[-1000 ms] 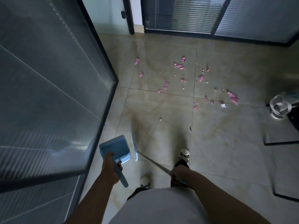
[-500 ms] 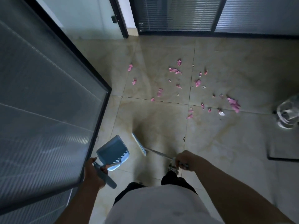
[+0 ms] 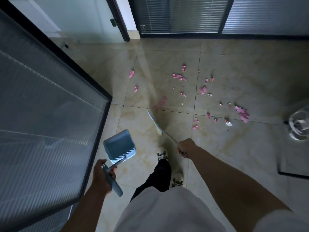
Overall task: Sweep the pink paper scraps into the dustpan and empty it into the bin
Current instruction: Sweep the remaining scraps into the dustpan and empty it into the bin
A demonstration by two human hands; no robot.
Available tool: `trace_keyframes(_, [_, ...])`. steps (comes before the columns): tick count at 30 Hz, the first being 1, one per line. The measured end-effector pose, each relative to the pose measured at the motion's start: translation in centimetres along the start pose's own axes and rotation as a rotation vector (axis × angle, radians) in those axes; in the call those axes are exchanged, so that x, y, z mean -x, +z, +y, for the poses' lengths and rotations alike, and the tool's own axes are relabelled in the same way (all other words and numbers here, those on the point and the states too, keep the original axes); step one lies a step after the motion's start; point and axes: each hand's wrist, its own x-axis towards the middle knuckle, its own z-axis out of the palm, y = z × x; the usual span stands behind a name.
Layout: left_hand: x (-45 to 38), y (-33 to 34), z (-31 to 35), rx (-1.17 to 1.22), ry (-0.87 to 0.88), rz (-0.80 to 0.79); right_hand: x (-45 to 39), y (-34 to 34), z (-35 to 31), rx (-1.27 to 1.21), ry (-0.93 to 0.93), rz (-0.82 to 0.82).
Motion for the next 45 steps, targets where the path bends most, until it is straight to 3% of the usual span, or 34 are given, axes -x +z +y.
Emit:
trace_keyframes(8, [-5.0, 8.4, 1.8, -0.115, -0.032, -0.063, -0.2, -5.3, 0.8, -0.063, 0.072, 0.175])
trace_keyframes(19, [-4.9, 25.8, 3.9, -0.173, 0.103, -0.153, 1.7, -15.1, 5.9, -0.084, 0.073, 0.428])
trace_keyframes(26, [-1.6, 36.4, 0.9, -0.144, 0.14, -0.189, -1.5, -25.9, 8.3, -0.164, 0.155, 0.536])
trace_keyframes(33, [1.1, 42.0, -2.1, -0.063, 0.086, -0.135, -5.1, -37.6, 9.7, -0.233, 0.265, 0.632])
trace_keyframes(39, [1.5, 40.9, -2.4, -0.045, 0.046, -0.069, -6.7, -42.2, 8.4, -0.294, 0.296, 0.568])
trace_keyframes(45, [0.9, 36.1, -2.7, -0.093, 0.018, -0.013, -5.7, -39.7, 3.8, -0.043, 0.23, 0.248])
